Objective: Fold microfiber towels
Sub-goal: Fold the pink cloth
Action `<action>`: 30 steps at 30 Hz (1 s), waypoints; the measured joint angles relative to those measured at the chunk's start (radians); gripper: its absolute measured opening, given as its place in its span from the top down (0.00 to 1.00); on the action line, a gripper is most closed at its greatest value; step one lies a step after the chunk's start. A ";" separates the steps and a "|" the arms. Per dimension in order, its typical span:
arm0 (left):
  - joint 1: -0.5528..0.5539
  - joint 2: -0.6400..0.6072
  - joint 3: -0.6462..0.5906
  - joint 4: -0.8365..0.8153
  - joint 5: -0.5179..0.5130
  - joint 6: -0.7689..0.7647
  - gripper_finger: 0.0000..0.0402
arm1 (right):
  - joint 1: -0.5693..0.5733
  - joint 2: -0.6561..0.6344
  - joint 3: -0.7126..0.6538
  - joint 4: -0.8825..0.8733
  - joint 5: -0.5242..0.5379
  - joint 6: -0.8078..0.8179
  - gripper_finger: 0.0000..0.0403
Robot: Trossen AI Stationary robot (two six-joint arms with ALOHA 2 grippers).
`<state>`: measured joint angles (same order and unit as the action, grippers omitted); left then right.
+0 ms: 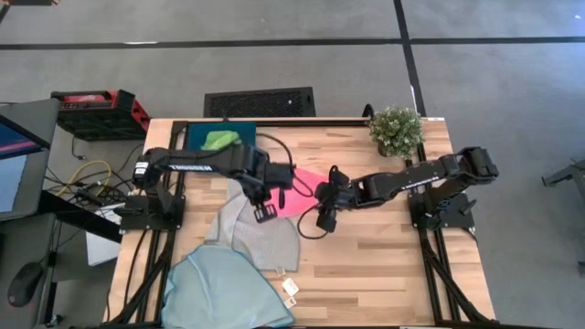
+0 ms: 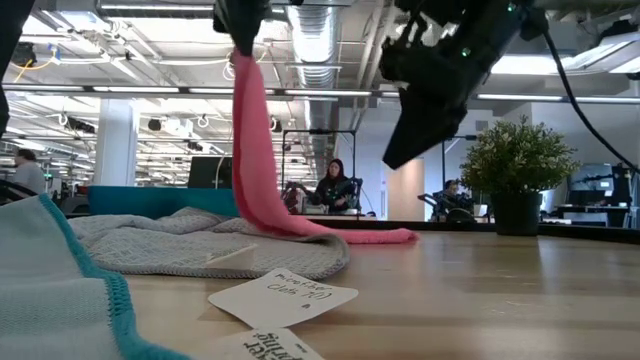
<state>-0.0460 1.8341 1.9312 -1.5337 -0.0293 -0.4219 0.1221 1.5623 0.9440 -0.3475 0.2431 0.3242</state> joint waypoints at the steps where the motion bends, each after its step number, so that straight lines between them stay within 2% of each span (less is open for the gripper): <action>1: -0.009 0.000 -0.025 0.016 0.008 -0.015 1.00 | -0.009 0.000 0.000 -0.017 -0.015 0.000 0.45; 7: -0.058 0.000 -0.199 0.204 0.079 -0.068 1.00 | -0.064 -0.017 0.000 -0.084 -0.073 -0.008 0.45; 19: -0.075 0.000 -0.484 0.496 0.084 -0.180 1.00 | -0.145 -0.125 0.000 -0.193 -0.225 -0.150 0.45; 25: -0.075 -0.001 -0.558 0.598 0.074 -0.213 1.00 | -0.188 -0.162 -0.001 -0.258 -0.235 -0.195 0.45; 30: -0.075 -0.001 -0.562 0.614 0.065 -0.218 1.00 | -0.268 -0.106 -0.001 -0.232 -0.247 -0.255 0.45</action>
<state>-0.1207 1.8332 1.3693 -0.9200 0.0360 -0.6399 -0.1458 1.4559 0.9432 -0.5795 -0.0044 0.0696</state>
